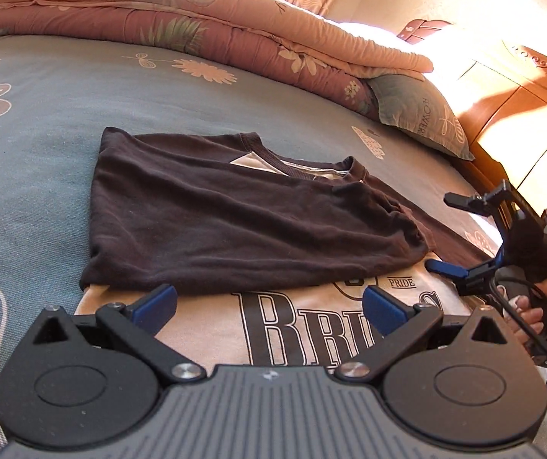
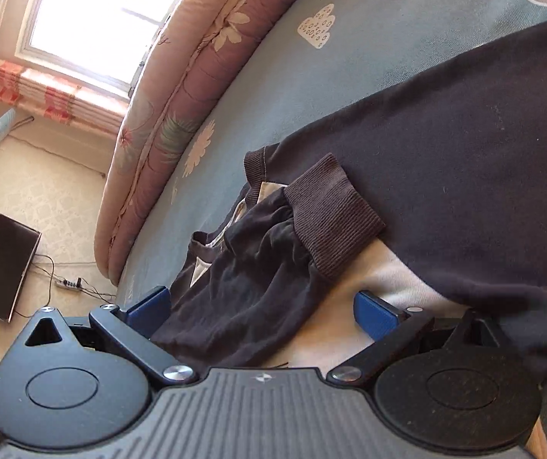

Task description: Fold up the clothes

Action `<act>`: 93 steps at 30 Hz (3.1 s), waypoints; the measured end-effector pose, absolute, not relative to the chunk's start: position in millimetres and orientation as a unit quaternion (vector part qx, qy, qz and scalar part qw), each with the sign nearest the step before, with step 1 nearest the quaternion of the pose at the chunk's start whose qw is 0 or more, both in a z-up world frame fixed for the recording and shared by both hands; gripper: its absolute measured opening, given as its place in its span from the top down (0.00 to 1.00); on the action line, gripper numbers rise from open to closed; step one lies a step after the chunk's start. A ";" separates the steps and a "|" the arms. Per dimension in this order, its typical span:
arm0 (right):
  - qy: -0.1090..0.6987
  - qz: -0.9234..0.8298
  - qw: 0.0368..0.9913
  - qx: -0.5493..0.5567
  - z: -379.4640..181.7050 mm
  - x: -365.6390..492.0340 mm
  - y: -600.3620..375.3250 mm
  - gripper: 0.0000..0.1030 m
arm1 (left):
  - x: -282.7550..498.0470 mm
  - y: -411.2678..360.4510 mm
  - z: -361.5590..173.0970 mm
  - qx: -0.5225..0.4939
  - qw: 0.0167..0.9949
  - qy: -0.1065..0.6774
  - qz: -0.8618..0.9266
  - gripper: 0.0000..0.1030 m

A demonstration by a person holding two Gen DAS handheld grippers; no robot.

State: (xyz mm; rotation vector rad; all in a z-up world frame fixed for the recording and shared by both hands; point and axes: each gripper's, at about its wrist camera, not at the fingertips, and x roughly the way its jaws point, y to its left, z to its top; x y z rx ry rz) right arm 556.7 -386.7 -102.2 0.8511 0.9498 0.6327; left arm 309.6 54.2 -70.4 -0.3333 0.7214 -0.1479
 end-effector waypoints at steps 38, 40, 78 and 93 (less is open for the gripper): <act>0.398 0.113 0.871 0.266 -80.8 527.7 -401.0 0.47 | 304.6 78.2 -55.8 -0.158 0.932 0.320 -0.071 0.01; 0.380 0.098 0.885 0.252 -73.5 521.8 -402.4 0.45 | 318.2 77.2 -54.5 -0.139 0.935 0.318 -0.074 0.01; 0.396 0.315 0.858 -0.088 -77.3 507.3 -226.7 0.21 | 440.2 196.1 -86.7 -0.305 0.896 0.314 -0.070 0.01; 0.382 0.301 0.868 -0.102 -66.8 500.5 -225.0 0.18 | 449.0 172.7 -56.1 -0.222 0.904 0.361 -0.063 0.01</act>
